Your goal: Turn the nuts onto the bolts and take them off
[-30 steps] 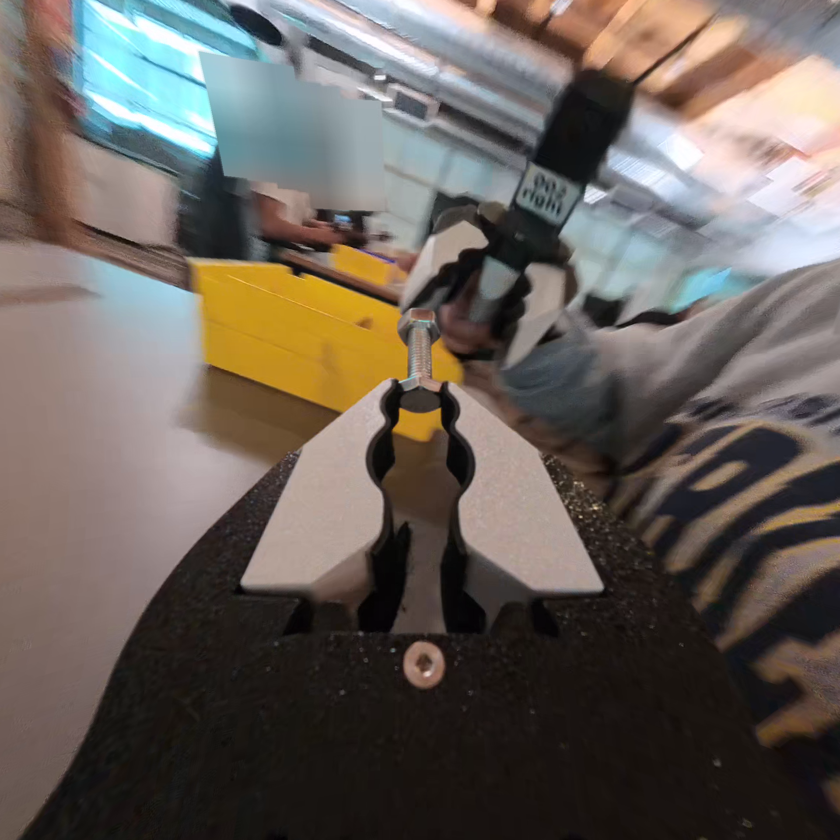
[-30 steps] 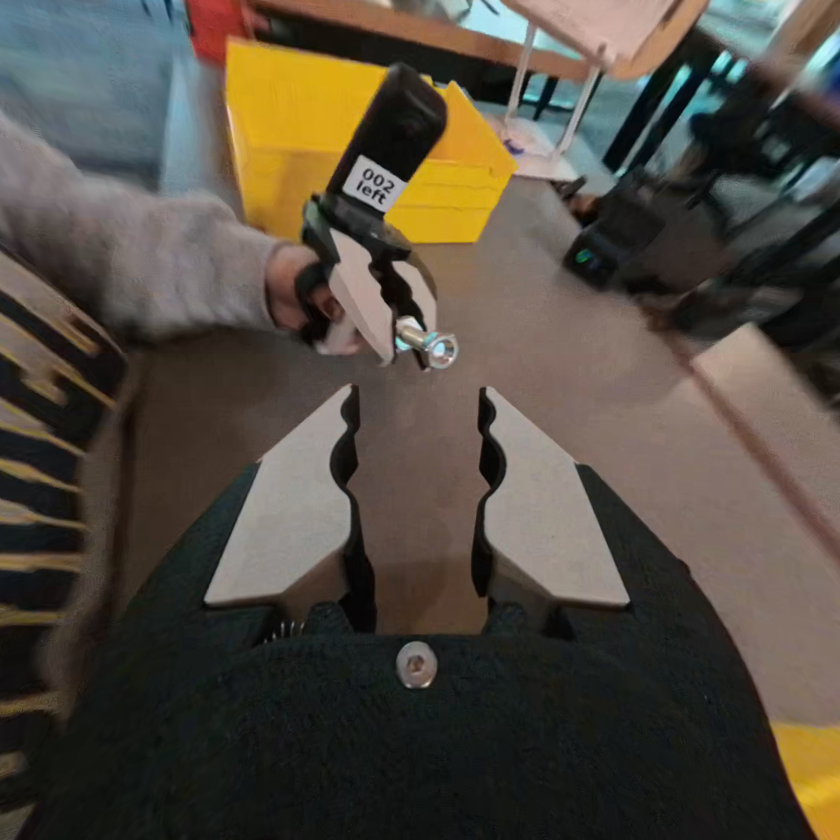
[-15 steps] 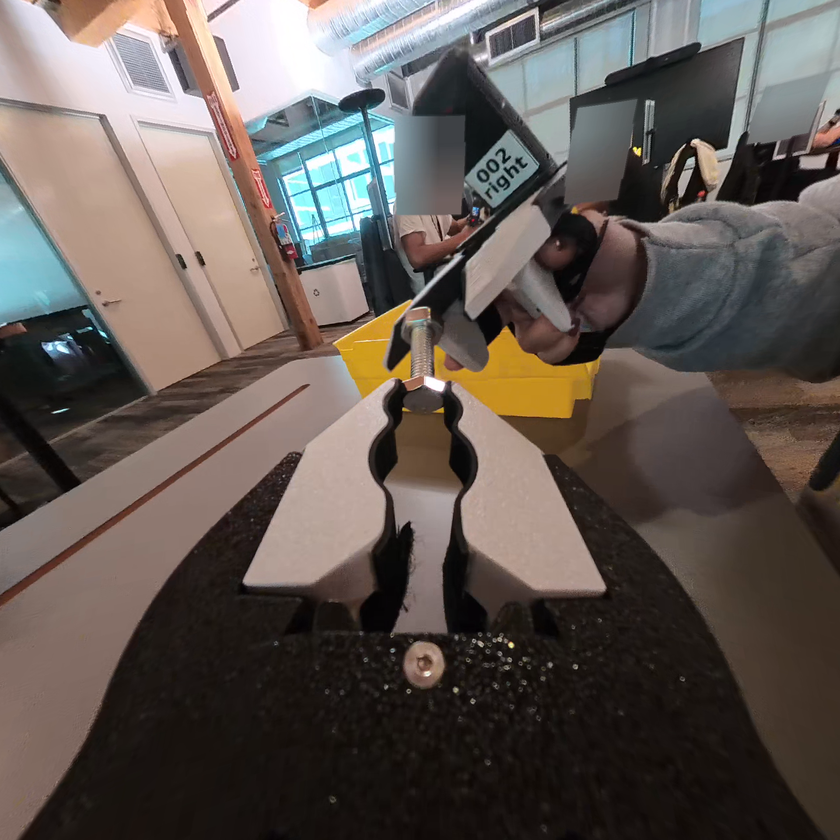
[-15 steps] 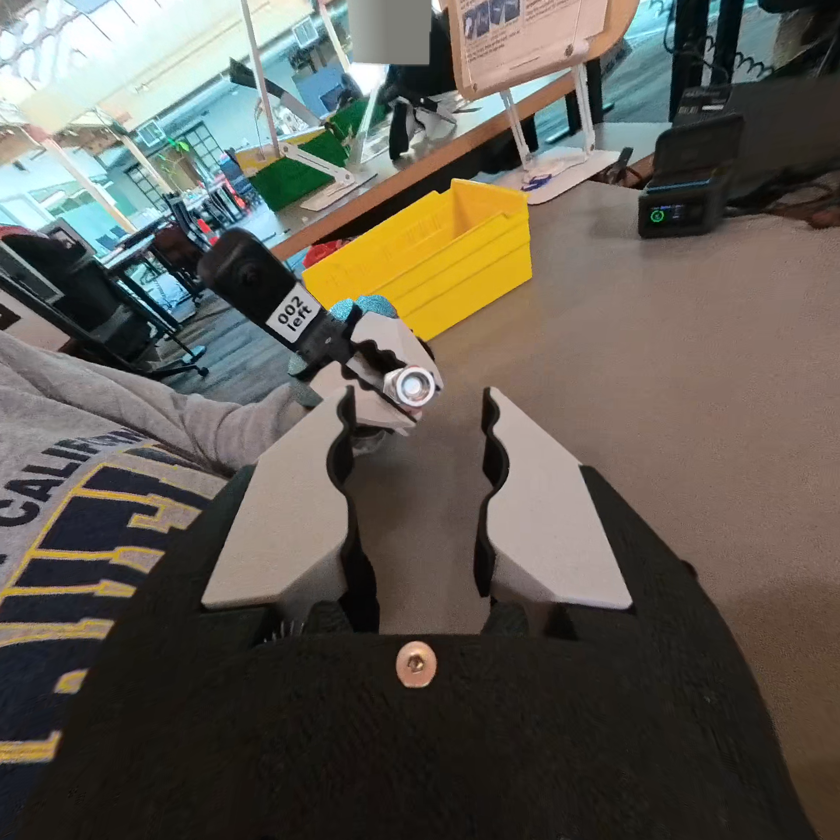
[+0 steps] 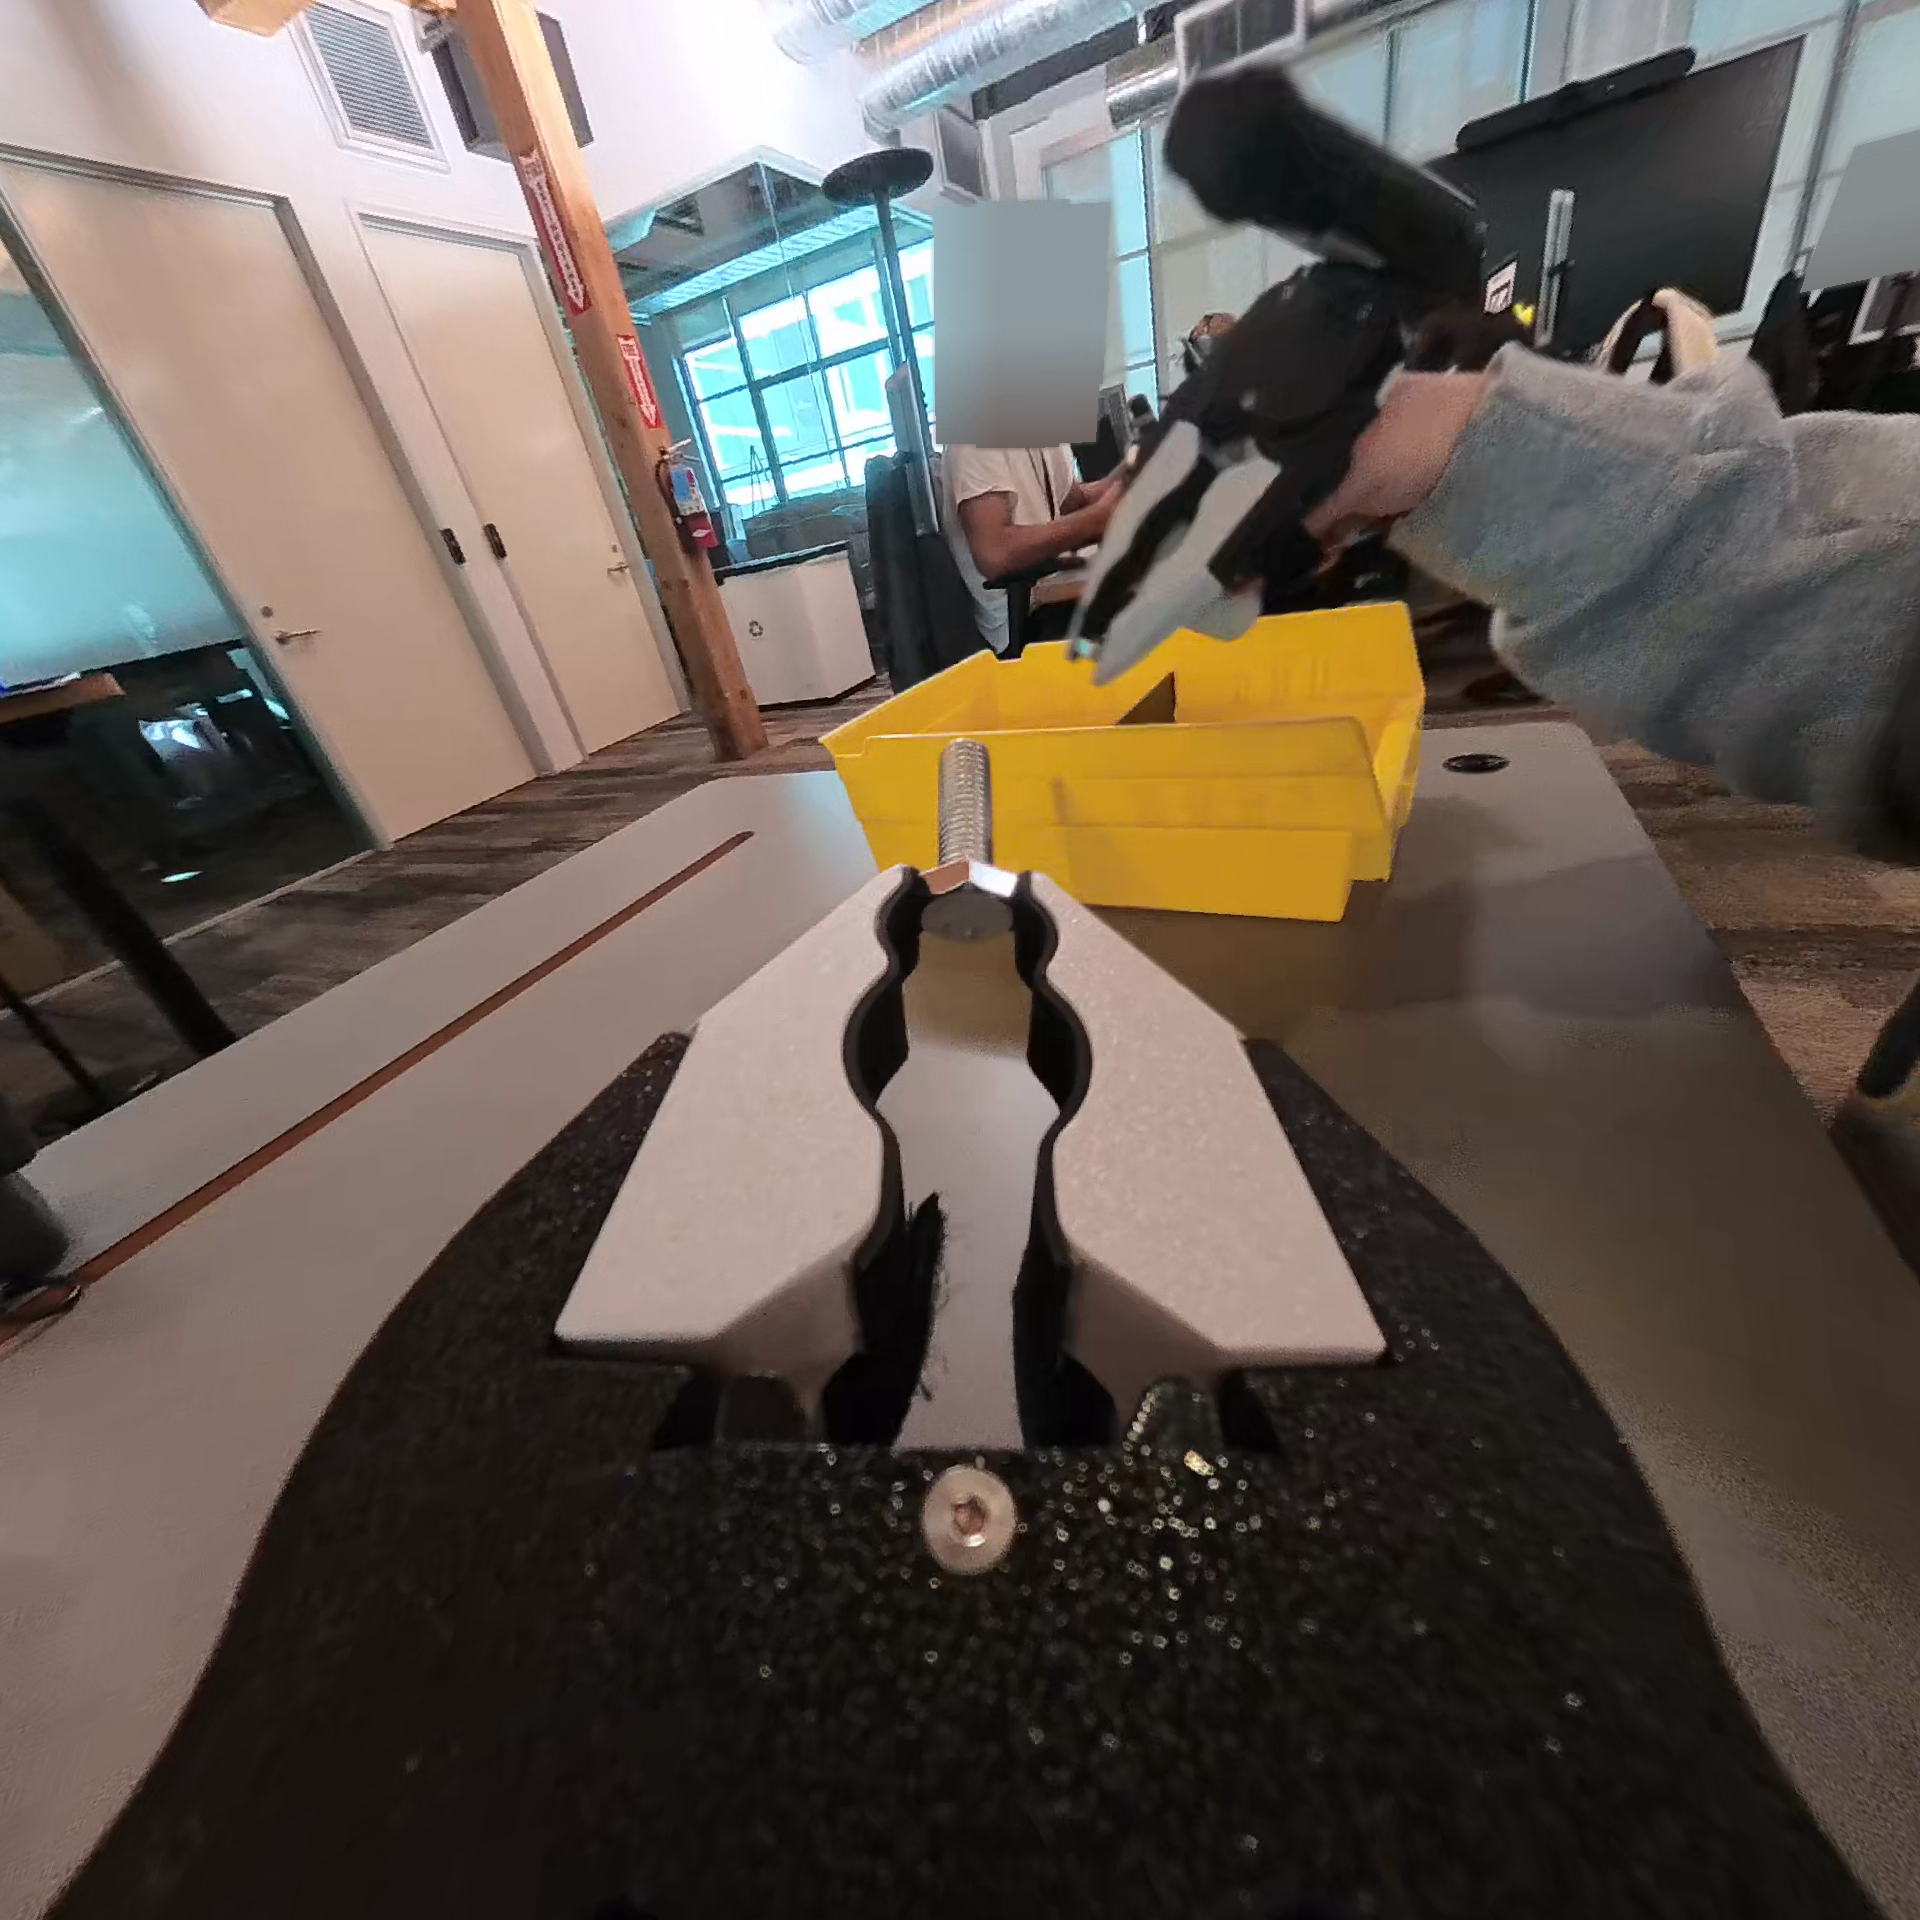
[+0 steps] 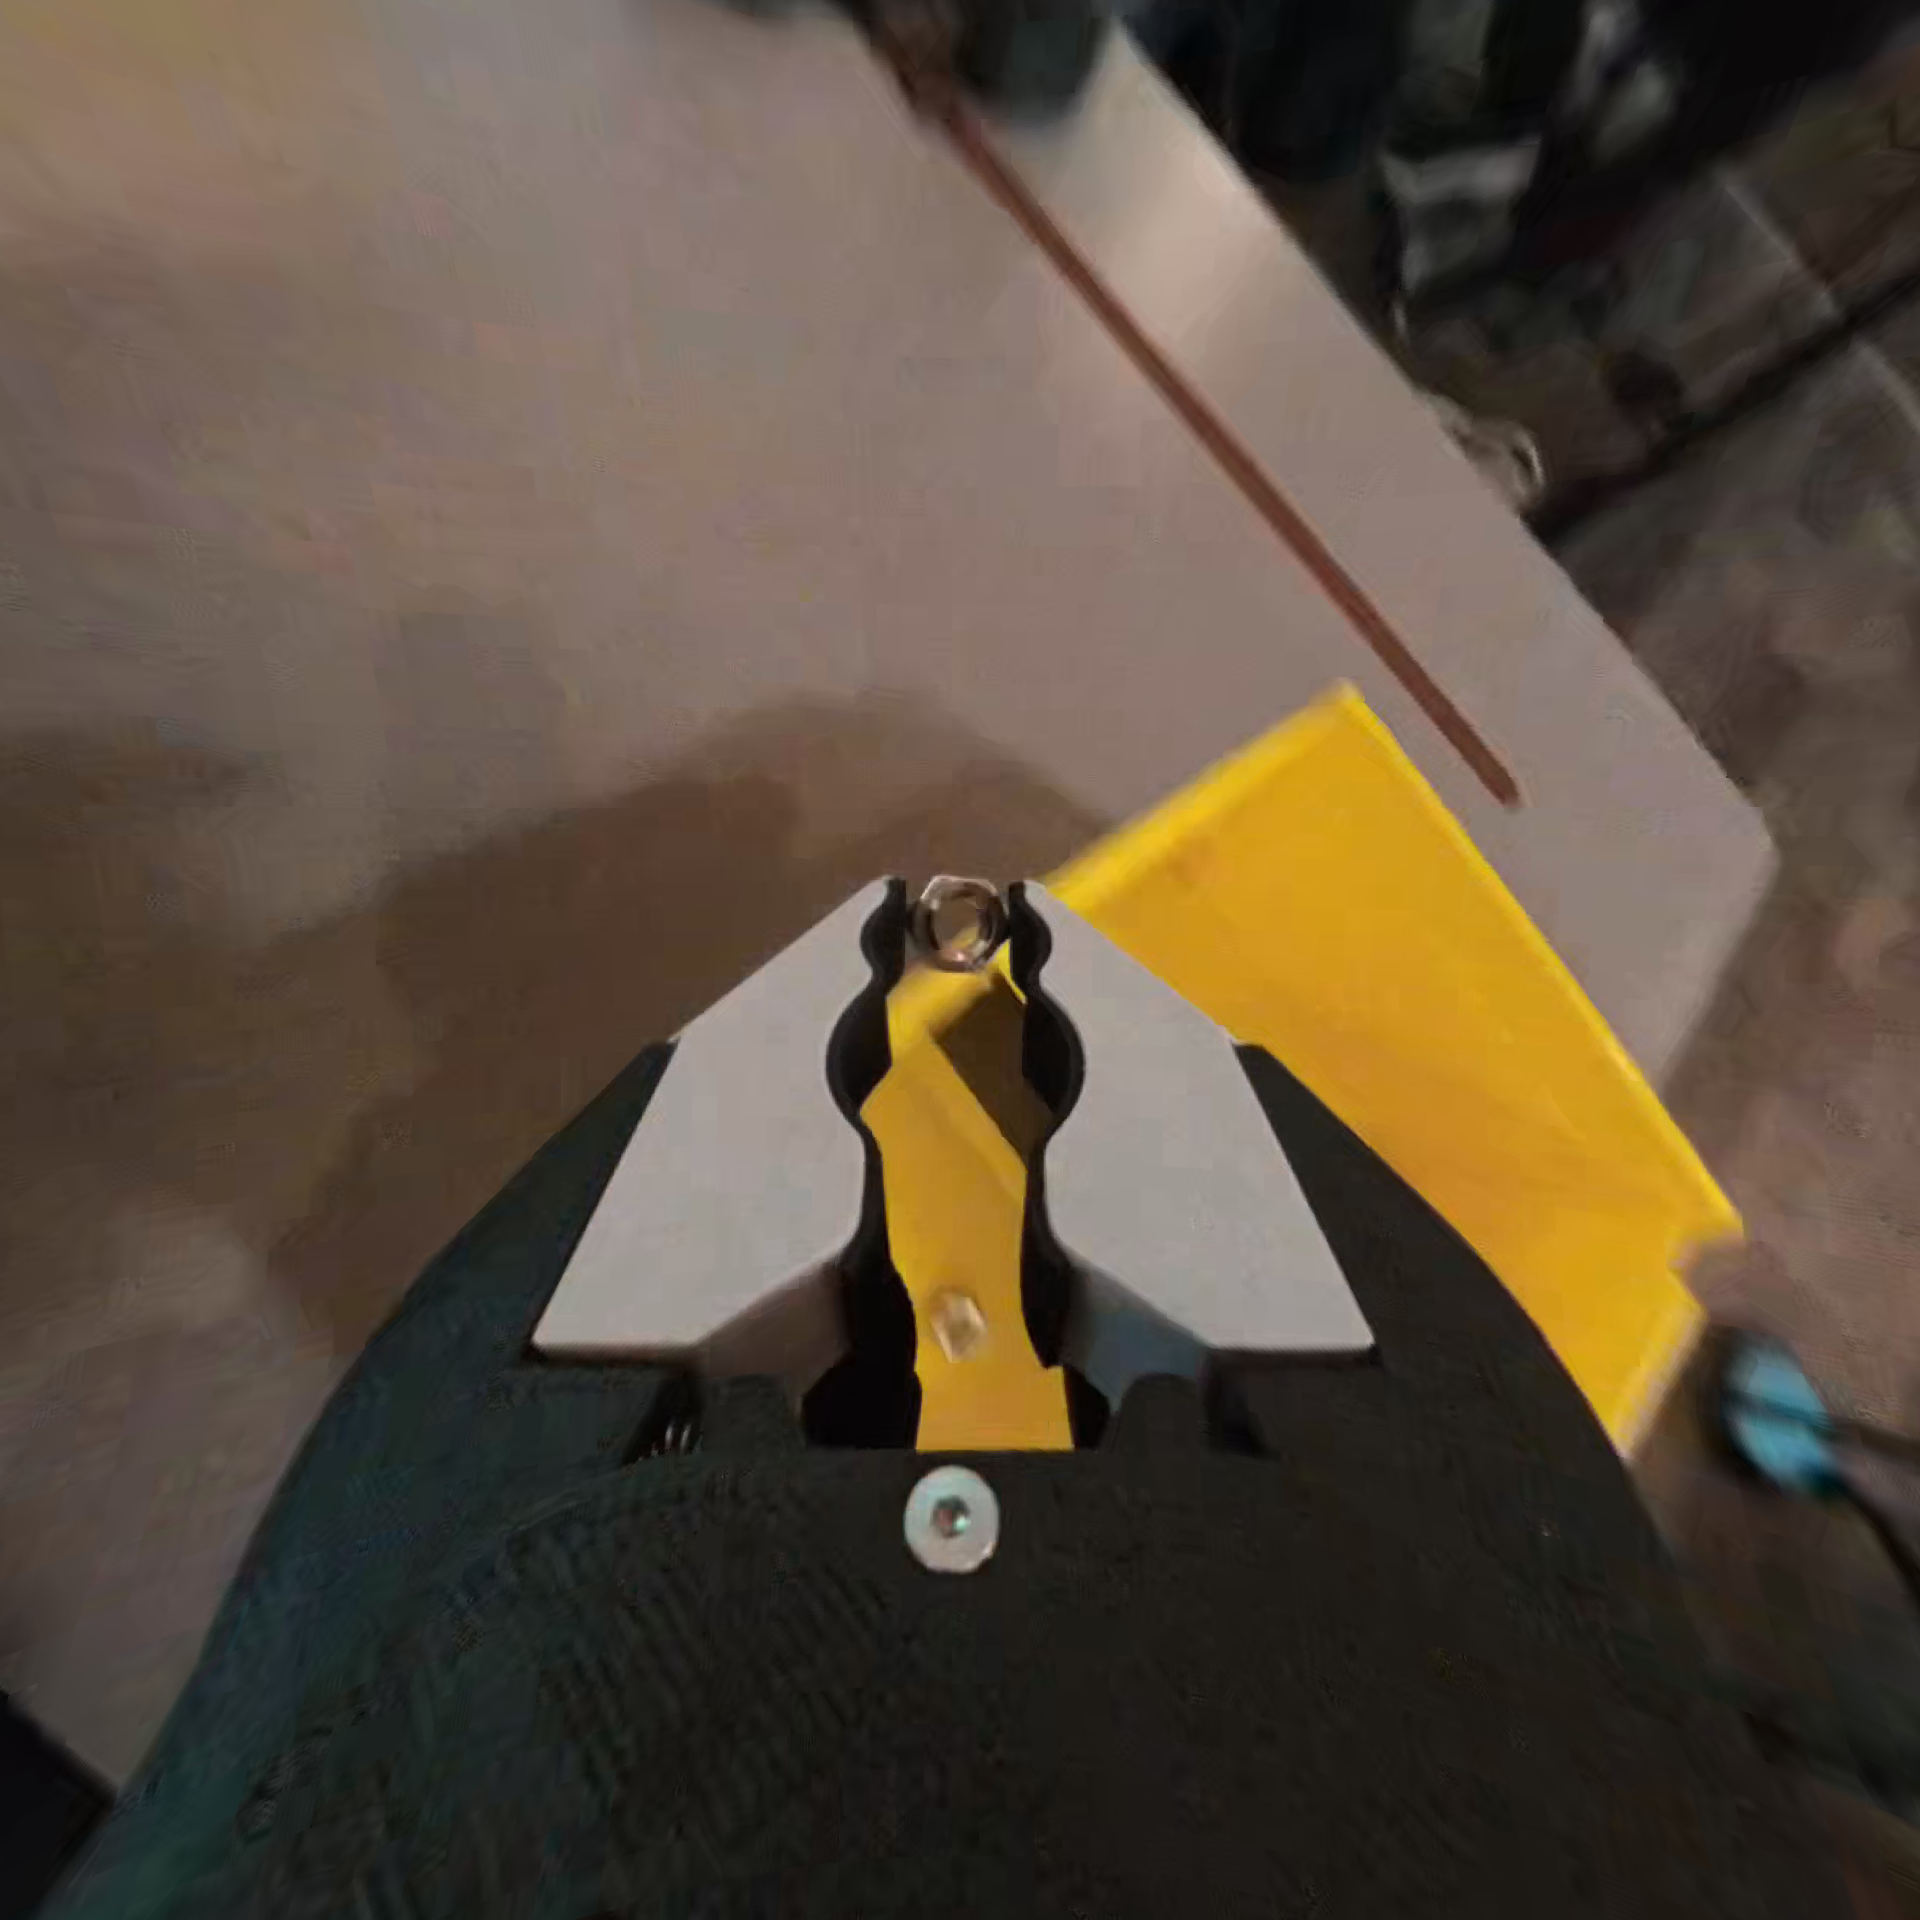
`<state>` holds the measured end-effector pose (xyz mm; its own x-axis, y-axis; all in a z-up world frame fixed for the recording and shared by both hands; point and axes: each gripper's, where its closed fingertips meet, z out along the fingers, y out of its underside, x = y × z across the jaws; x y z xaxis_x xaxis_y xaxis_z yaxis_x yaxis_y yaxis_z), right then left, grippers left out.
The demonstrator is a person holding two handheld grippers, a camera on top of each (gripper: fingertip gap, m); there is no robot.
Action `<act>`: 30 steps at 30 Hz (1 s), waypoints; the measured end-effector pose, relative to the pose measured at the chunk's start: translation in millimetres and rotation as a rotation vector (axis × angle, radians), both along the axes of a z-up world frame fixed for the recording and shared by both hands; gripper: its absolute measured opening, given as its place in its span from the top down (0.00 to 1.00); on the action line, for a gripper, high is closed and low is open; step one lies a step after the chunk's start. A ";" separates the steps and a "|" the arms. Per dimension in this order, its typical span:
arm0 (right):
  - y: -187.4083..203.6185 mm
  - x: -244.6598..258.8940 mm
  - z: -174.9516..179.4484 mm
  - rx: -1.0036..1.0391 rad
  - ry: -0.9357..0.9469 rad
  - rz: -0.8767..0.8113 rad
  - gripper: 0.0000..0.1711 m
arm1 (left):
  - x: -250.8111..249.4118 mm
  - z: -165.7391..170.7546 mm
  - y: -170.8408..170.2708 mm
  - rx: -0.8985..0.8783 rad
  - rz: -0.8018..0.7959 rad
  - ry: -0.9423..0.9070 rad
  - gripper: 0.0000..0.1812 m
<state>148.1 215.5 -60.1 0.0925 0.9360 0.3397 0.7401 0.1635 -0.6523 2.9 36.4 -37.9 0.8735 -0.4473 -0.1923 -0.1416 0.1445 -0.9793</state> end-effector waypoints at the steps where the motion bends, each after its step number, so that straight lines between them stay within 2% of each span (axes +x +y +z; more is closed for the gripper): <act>1: 19.6 31.7 -17.5 0.018 -0.139 -0.097 0.89 | 1.4 -1.8 0.8 -0.003 0.001 0.001 0.91; 3: 37.7 80.6 -53.0 -0.072 -0.325 -0.239 0.89 | 7.2 -5.3 2.7 -0.007 -0.009 0.009 0.91; 6: 53.8 118.6 -92.7 -0.165 -0.432 -0.352 0.89 | 16.3 -10.7 6.3 -0.021 -0.022 0.052 0.91; 11: 58.5 127.1 -119.5 -0.231 -0.456 -0.383 0.89 | 25.6 -18.6 9.3 -0.046 -0.039 0.098 0.91; 12: 59.6 125.8 -118.2 -0.229 -0.448 -0.388 0.84 | 25.5 -19.9 9.8 -0.051 -0.036 0.100 0.91; 14: 59.2 127.4 -103.5 -0.212 -0.427 -0.417 0.82 | 23.3 -21.1 10.8 -0.057 -0.022 0.095 0.91; 17: 57.6 98.5 -42.0 -0.098 -0.198 -0.425 0.78 | 20.4 -14.0 12.1 -0.021 0.008 0.061 0.91; 19: 21.3 34.1 13.0 -0.125 0.125 -0.239 0.80 | 18.3 0.4 15.2 0.047 0.058 0.006 0.91; 21: -52.8 -31.4 68.1 -0.240 0.464 0.076 0.83 | 20.6 16.9 16.4 0.129 0.090 -0.043 0.91; 22: -87.7 -51.5 85.7 -0.308 0.577 0.196 0.82 | 24.1 23.7 16.2 0.162 0.088 -0.060 0.91; 24: -131.5 -77.3 95.6 -0.407 0.671 0.316 0.80 | 31.8 33.4 15.1 0.204 0.072 -0.085 0.91; 26: -156.6 -93.2 89.4 -0.511 0.677 0.381 0.78 | 37.4 38.8 13.8 0.229 0.055 -0.103 0.91; 30: -178.1 -107.1 74.7 -0.633 0.648 0.455 0.79 | 47.2 34.1 15.3 0.215 0.026 -0.085 0.91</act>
<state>41.0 37.3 14.6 -0.3273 0.9188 -0.2205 0.1670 -0.1735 -0.9706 50.1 51.6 -3.9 0.9014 -0.3808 -0.2061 -0.0664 0.3488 -0.9348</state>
